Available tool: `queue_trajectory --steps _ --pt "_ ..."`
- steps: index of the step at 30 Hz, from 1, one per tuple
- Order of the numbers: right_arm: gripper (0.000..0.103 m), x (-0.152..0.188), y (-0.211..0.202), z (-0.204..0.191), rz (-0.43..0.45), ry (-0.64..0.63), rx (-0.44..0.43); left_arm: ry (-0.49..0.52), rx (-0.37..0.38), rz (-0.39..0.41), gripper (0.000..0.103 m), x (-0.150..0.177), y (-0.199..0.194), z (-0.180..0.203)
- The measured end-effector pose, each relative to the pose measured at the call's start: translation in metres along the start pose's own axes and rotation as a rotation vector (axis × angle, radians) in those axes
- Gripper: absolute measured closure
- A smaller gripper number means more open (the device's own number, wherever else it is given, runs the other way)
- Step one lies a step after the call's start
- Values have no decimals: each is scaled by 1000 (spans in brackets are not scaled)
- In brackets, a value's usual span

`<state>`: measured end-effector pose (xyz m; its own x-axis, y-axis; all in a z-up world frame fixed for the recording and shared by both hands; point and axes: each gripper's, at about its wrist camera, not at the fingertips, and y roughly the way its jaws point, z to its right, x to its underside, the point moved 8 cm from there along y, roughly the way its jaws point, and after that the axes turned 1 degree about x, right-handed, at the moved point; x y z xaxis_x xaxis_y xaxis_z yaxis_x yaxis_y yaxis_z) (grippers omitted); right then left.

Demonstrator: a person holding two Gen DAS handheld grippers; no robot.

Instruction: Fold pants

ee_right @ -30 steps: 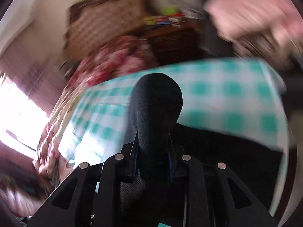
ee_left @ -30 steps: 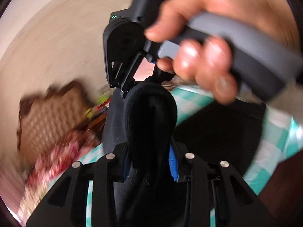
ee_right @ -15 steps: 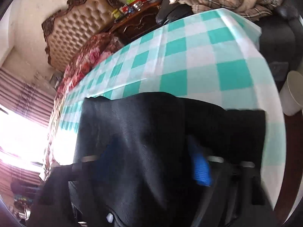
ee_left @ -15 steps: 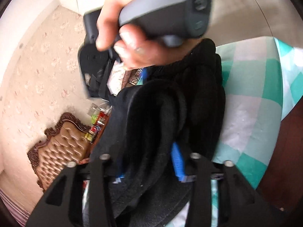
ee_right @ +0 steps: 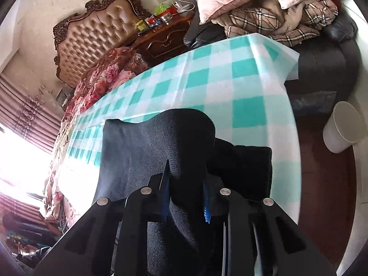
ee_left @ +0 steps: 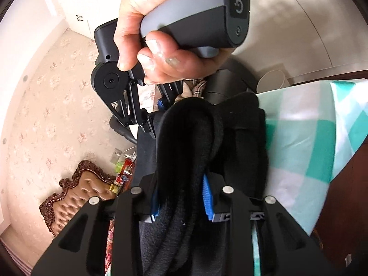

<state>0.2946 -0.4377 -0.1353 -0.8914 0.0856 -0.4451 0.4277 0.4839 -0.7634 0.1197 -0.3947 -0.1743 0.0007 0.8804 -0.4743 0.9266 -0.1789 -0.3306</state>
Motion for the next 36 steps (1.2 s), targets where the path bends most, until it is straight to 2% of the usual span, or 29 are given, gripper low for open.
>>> queue_trajectory --steps 4,7,9,11,12,13,14,15,17,18,20,22,23,24,25,26,27,28,29,30,31,33,36 --pt "80 3 -3 7 19 -1 -10 -12 2 7 73 -6 3 1" --pt "79 6 13 16 22 -1 45 -1 38 12 72 -2 10 14" --pt "78 13 22 27 40 -6 96 25 31 37 64 3 13 27" --pt "78 15 26 32 70 -34 118 2 34 55 60 3 14 25" --pt "78 15 24 30 89 -50 132 -20 53 59 54 3 13 22" --pt "72 14 22 28 101 -63 148 -43 79 74 49 1 9 16" --pt "67 12 18 27 115 -82 179 -59 93 99 34 -1 4 9" --pt "56 9 7 24 143 -103 249 -76 95 126 30 -4 -5 1" --pt "49 5 -14 22 205 -102 319 -159 130 194 30 -5 -34 -26" --pt "49 3 -34 20 258 -94 363 -224 151 211 28 -2 -46 -44" --pt "48 7 -65 7 340 -101 416 -441 195 198 27 19 -58 -95" --pt "39 25 -88 -29 435 -158 442 -630 190 132 27 56 -43 -140" --pt "37 32 -90 -40 452 -182 454 -704 210 70 32 77 -28 -154" --pt "35 45 -89 -59 476 -237 475 -746 226 35 45 90 -19 -160" --pt "33 56 -84 -71 488 -274 496 -789 258 -14 52 108 -6 -166" --pt "33 66 -79 -77 494 -293 524 -813 307 -57 64 122 2 -167" --pt "33 74 -71 -79 494 -295 556 -837 366 -94 70 131 10 -161" --pt "33 82 -61 -75 485 -282 584 -845 438 -156 72 142 22 -150" --pt "34 88 -49 -68 461 -264 598 -809 493 -226 74 149 29 -125" --pt "40 95 -32 -56 397 -244 626 -790 504 -243 74 149 29 -114" --pt "42 103 -17 -44 342 -231 661 -794 496 -227 74 148 22 -108" --pt "40 110 -7 -30 344 -220 680 -824 531 -203 74 143 17 -117" --pt "36 110 -7 -21 330 -157 638 -839 422 -156 73 132 33 -161"
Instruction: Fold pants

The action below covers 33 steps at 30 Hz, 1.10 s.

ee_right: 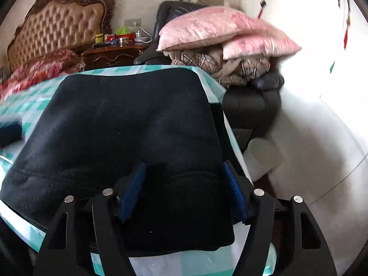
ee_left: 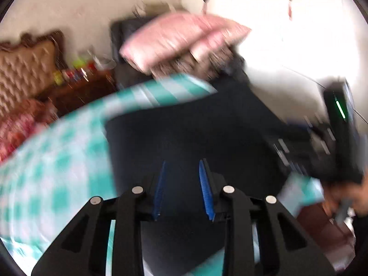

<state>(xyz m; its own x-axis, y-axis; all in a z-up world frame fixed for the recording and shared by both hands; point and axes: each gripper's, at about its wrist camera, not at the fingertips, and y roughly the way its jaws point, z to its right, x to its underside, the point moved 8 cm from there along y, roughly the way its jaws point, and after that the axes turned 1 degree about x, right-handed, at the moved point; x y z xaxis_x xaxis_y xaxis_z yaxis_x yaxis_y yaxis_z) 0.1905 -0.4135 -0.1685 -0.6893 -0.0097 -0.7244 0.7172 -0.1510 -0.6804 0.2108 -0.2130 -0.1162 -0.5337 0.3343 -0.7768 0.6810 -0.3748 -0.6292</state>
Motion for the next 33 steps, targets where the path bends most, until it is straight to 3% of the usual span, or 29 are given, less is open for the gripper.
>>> queue_trajectory --steps 1,3,5,6,7,10,14,16,17,19,24,28,29,33 --pt "36 0 4 2 -17 21 -11 -32 2 6 72 -16 11 -15" --pt "35 4 12 8 -58 107 -63 -77 36 -89 69 -35 53 -32" --pt "35 5 11 8 -56 104 -63 -96 6 -209 69 -32 97 -53" --pt "34 6 10 4 -56 96 -57 -109 20 -318 70 -21 126 -60" --pt "34 6 10 4 -59 95 -54 -139 32 -358 72 -12 134 -63" --pt "33 6 10 0 -60 94 -54 -81 13 -265 74 -36 116 -45" --pt "33 7 11 1 -69 102 -49 54 166 -172 73 -72 112 26" --pt "33 8 11 1 -73 99 -40 89 247 -202 80 -74 127 63" --pt "33 8 12 1 -74 99 -41 92 270 -224 90 -74 138 75" --pt "32 8 12 2 -77 105 -37 84 253 -278 91 -70 163 92" --pt "32 9 11 2 -85 111 -21 1 291 -301 90 -67 167 81" --pt "32 10 10 1 -85 107 -20 -88 247 -203 86 -62 107 46" --pt "32 11 10 1 -84 110 -22 -112 221 -190 82 -53 91 35" --pt "32 11 9 1 -83 109 -20 -128 184 -217 82 10 40 23"
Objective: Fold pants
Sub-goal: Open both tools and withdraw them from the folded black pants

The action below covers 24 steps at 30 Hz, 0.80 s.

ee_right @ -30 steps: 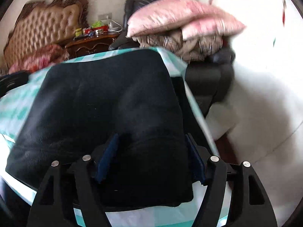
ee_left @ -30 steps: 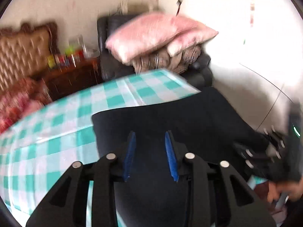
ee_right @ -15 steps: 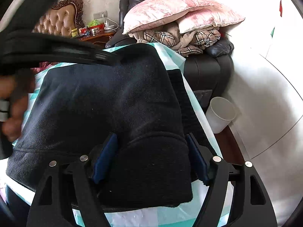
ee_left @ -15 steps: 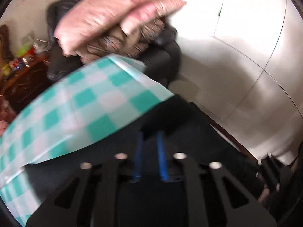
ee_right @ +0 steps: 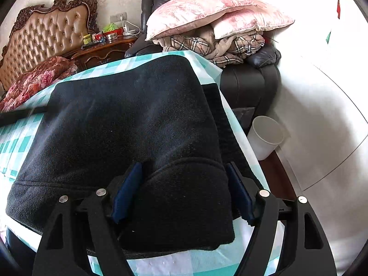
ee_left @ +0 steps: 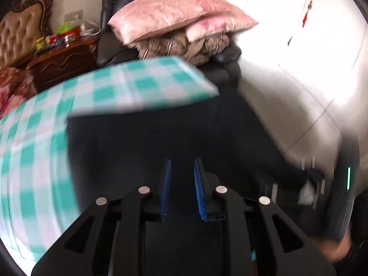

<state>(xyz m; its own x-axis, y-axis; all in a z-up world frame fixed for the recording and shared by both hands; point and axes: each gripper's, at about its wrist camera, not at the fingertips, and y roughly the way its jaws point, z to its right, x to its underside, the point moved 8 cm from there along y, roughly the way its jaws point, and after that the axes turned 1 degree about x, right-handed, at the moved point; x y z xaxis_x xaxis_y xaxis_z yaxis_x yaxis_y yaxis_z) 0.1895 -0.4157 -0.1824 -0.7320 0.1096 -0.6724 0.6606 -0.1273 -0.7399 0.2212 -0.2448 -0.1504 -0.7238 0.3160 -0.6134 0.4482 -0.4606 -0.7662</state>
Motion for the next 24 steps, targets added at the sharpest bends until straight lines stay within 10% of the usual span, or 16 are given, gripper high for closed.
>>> queue_trajectory --steps 8,17,24 --pt "31 -1 1 -1 -2 -11 18 36 -69 -5 78 43 -3 -1" --pt "19 -12 -66 3 42 14 121 -58 -116 36 6 48 -70 -19" --pt "16 11 -129 18 36 58 160 -154 -59 87 2 50 -117 -16"
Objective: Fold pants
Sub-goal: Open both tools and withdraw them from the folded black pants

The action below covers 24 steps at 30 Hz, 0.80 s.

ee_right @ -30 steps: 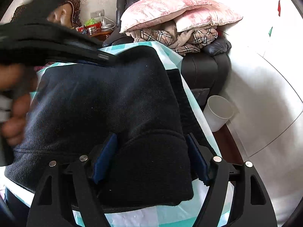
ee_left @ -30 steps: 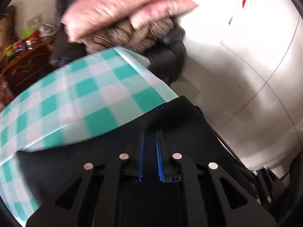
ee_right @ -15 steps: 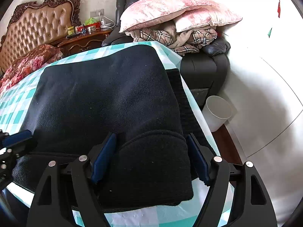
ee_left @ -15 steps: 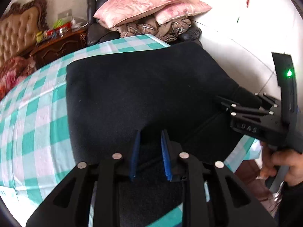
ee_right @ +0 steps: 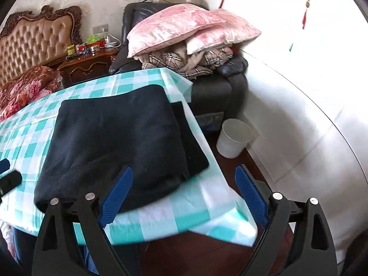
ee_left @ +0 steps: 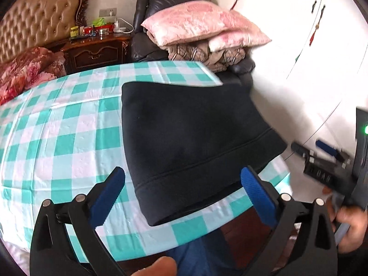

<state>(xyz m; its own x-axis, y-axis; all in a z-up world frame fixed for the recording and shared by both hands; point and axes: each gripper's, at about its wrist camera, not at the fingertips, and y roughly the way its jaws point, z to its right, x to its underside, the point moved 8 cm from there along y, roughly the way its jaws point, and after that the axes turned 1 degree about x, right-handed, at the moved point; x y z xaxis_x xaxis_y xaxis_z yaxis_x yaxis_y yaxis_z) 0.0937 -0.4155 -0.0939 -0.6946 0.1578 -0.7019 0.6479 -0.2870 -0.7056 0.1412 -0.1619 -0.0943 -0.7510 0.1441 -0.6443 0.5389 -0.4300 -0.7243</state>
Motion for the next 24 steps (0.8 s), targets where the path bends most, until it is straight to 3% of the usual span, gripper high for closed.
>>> queue_trajectory --steps 24 --pt "16 12 -10 8 -8 -3 6 53 -13 -9 2 7 -7 22"
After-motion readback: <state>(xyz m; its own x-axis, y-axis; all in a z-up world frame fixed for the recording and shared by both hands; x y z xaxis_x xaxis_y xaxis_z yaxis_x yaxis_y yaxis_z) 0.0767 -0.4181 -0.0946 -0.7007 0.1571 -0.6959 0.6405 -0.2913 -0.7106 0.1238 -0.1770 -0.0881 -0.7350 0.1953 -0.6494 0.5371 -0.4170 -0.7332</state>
